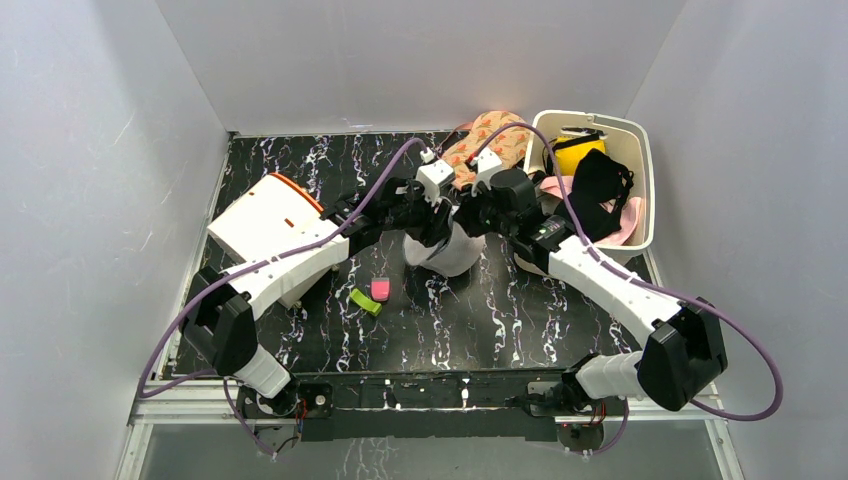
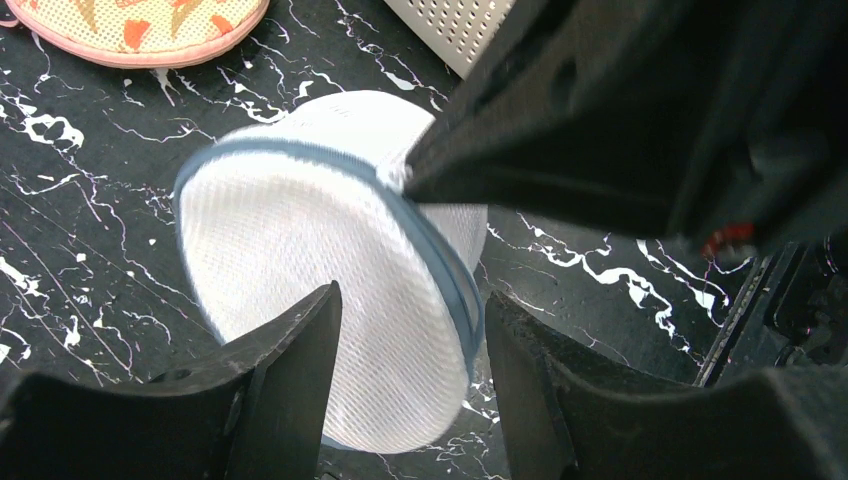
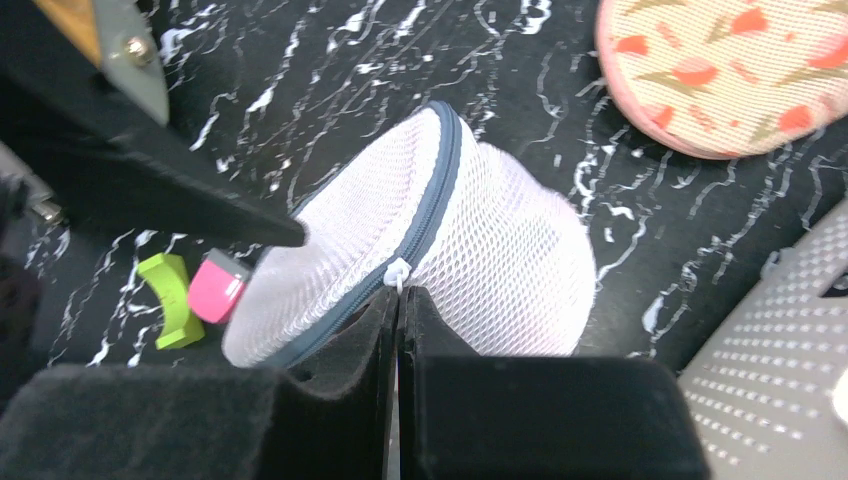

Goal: Unzip the laundry bag and remove the bra

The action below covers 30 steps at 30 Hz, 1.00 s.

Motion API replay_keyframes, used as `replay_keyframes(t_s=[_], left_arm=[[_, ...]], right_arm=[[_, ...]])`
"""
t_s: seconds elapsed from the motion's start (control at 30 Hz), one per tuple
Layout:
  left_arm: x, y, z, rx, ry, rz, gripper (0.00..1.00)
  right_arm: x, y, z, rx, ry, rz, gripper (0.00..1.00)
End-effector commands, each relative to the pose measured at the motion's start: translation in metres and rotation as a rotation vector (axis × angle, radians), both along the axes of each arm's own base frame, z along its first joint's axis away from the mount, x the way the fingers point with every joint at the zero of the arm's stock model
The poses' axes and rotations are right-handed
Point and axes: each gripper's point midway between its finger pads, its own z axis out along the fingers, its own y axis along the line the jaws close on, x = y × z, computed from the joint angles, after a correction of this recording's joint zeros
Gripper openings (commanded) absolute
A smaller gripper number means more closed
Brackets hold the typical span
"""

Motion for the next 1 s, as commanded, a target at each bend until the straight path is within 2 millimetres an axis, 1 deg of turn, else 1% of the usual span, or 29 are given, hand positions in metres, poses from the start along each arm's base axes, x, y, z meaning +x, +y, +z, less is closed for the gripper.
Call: replay_keyframes(t_s=[0.0, 0.17, 0.23, 0.3, 0.37, 0.43, 0.47, 0.53, 0.57, 0.6, 0.67, 0.73, 0.8, 0.87, 0.97], left_arm=[[0.000, 0.004, 0.037, -0.049, -0.076, 0.022, 0.49], [0.002, 0.007, 0.036, -0.035, -0.084, 0.038, 0.34], [0.003, 0.007, 0.036, -0.032, -0.085, 0.039, 0.26], [0.003, 0.008, 0.036, -0.027, -0.087, 0.042, 0.17], [0.004, 0.008, 0.034, -0.018, -0.090, 0.047, 0.13], [0.004, 0.009, 0.031, -0.008, -0.091, 0.049, 0.13], [0.005, 0.009, 0.029, -0.002, -0.089, 0.049, 0.16], [0.005, 0.008, 0.023, 0.013, -0.081, 0.045, 0.31], [0.006, 0.007, 0.020, 0.022, -0.074, 0.046, 0.37], [0.006, 0.007, 0.016, 0.033, -0.068, 0.046, 0.40], [0.008, 0.007, 0.009, 0.059, -0.057, 0.049, 0.40], [0.008, 0.006, 0.002, 0.099, -0.052, 0.044, 0.33], [0.007, 0.005, -0.001, 0.123, -0.059, 0.040, 0.24], [0.004, 0.004, 0.001, 0.131, -0.072, 0.034, 0.15], [0.001, 0.005, 0.010, 0.124, -0.114, 0.037, 0.07]], right_arm=[[-0.010, 0.022, 0.045, 0.075, -0.093, 0.061, 0.00], [-0.019, 0.032, 0.049, 0.082, -0.096, 0.079, 0.00], [-0.020, 0.034, 0.049, 0.080, -0.096, 0.078, 0.00], [-0.019, 0.034, 0.049, 0.078, -0.096, 0.070, 0.00], [-0.019, 0.032, 0.049, 0.077, -0.099, 0.059, 0.00], [-0.018, 0.030, 0.050, 0.075, -0.105, 0.045, 0.00], [-0.018, 0.029, 0.051, 0.076, -0.108, 0.042, 0.00], [-0.019, 0.027, 0.053, 0.078, -0.117, 0.038, 0.00], [-0.020, 0.026, 0.055, 0.082, -0.123, 0.037, 0.00], [-0.020, 0.026, 0.055, 0.082, -0.124, 0.035, 0.00], [-0.020, 0.025, 0.055, 0.079, -0.124, 0.034, 0.00], [-0.019, 0.024, 0.053, 0.071, -0.119, 0.028, 0.00], [-0.019, 0.023, 0.051, 0.066, -0.117, 0.022, 0.00], [-0.018, 0.022, 0.051, 0.062, -0.118, 0.015, 0.00], [-0.013, 0.018, 0.049, 0.053, -0.117, -0.021, 0.00]])
